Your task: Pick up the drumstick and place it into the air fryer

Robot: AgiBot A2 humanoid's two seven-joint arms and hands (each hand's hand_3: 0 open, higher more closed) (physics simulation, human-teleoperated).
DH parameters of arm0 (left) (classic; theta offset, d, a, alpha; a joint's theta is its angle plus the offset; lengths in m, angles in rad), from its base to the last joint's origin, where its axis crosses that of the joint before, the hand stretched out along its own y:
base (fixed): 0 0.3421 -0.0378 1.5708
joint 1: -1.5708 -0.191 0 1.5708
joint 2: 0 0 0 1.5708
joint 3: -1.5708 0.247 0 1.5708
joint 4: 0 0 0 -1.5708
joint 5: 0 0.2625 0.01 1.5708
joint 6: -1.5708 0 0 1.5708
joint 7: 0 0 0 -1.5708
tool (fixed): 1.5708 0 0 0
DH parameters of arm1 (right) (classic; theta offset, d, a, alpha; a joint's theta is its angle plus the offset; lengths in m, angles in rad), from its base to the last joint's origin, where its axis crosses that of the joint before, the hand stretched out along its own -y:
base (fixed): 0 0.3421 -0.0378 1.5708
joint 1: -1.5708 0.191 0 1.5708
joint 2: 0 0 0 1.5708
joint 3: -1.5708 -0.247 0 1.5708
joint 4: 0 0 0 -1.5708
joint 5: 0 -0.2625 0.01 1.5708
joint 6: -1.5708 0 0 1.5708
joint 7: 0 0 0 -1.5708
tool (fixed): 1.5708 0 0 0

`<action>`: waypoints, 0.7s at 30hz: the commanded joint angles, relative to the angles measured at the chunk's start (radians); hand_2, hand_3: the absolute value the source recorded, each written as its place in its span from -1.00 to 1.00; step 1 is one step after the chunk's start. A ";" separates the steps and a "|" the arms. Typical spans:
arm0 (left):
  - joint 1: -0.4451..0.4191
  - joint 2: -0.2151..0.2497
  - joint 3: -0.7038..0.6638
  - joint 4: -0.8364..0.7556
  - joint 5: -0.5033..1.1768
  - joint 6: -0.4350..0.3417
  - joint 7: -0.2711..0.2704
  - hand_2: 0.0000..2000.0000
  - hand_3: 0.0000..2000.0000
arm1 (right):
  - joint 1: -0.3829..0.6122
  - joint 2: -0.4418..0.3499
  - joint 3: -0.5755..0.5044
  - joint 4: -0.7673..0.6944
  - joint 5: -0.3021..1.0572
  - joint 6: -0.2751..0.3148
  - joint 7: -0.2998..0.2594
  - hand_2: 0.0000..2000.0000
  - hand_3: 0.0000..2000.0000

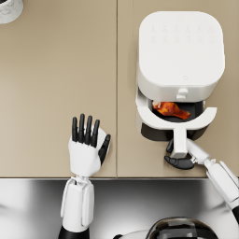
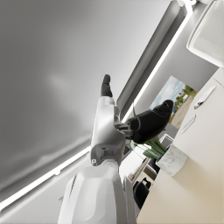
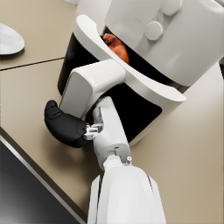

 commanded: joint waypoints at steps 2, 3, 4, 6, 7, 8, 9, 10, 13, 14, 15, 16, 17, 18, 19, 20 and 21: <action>0.015 0.002 -0.007 0.029 0.000 0.000 0.000 -1.00 -1.00 | 0.146 -0.231 0.021 -0.017 0.000 0.005 0.000 1.00 1.00; 0.018 0.003 -0.010 0.034 0.000 0.000 0.000 -1.00 -1.00 | 0.165 -0.241 0.023 -0.048 0.000 0.008 0.001 1.00 1.00; 0.004 0.003 -0.006 0.023 0.000 0.000 0.000 -1.00 -1.00 | 0.181 -0.249 0.028 -0.077 0.000 0.010 0.003 1.00 1.00; 0.028 0.006 -0.011 0.048 0.000 0.000 0.000 -1.00 -1.00 | 0.213 -0.266 0.035 -0.133 0.000 0.014 0.005 1.00 1.00; 0.031 0.006 -0.014 0.054 0.000 0.000 0.000 -1.00 -1.00 | 0.228 -0.276 0.035 -0.162 0.000 0.016 0.006 1.00 1.00; 0.031 0.007 -0.017 0.060 0.000 0.000 0.000 -1.00 -1.00 | 0.242 -0.290 0.035 -0.194 0.001 0.019 0.006 1.00 1.00; 0.015 0.006 -0.012 0.049 0.000 0.000 0.000 -1.00 -1.00 | 0.254 -0.296 0.036 -0.218 0.001 0.024 0.005 1.00 1.00; 0.034 0.008 -0.020 0.065 0.000 0.000 0.000 -1.00 -1.00 | 0.269 -0.306 0.036 -0.248 0.001 0.024 0.008 1.00 1.00; 0.034 0.009 -0.027 0.073 0.000 0.000 0.000 -1.00 -1.00 | 0.311 -0.337 0.036 -0.340 0.000 0.034 0.018 1.00 1.00; 0.030 0.010 -0.033 0.069 0.000 0.000 0.000 -1.00 -1.00 | 0.326 -0.343 0.036 -0.363 0.000 0.039 0.019 1.00 1.00; 0.027 0.010 -0.035 0.064 0.000 0.000 0.000 -1.00 -1.00 | 0.337 -0.348 0.036 -0.389 0.000 0.044 0.021 1.00 1.00; 0.019 0.010 -0.027 0.069 0.000 0.000 0.000 -1.00 -1.00 | 0.349 -0.353 0.033 -0.414 0.000 0.049 0.023 1.00 1.00; 0.018 0.011 -0.029 0.068 0.000 0.000 0.000 -1.00 -1.00 | 0.356 -0.355 0.034 -0.428 0.000 0.057 0.023 1.00 1.00; 0.017 0.011 -0.031 0.068 0.000 0.000 0.000 -1.00 -1.00 | 0.361 -0.355 0.033 -0.441 0.000 0.058 0.024 1.00 1.00; 0.023 0.011 -0.037 0.060 0.000 0.000 0.000 -1.00 -1.00 | 0.367 -0.361 0.037 -0.459 0.000 0.063 0.024 1.00 1.00; 0.022 0.012 -0.023 0.064 0.000 0.000 0.000 -1.00 -1.00 | 0.374 -0.370 0.040 -0.479 0.000 0.066 0.023 1.00 1.00; 0.016 0.012 -0.020 0.060 0.000 0.000 0.000 -1.00 -1.00 | 0.383 -0.383 0.040 -0.508 0.000 0.065 0.024 1.00 1.00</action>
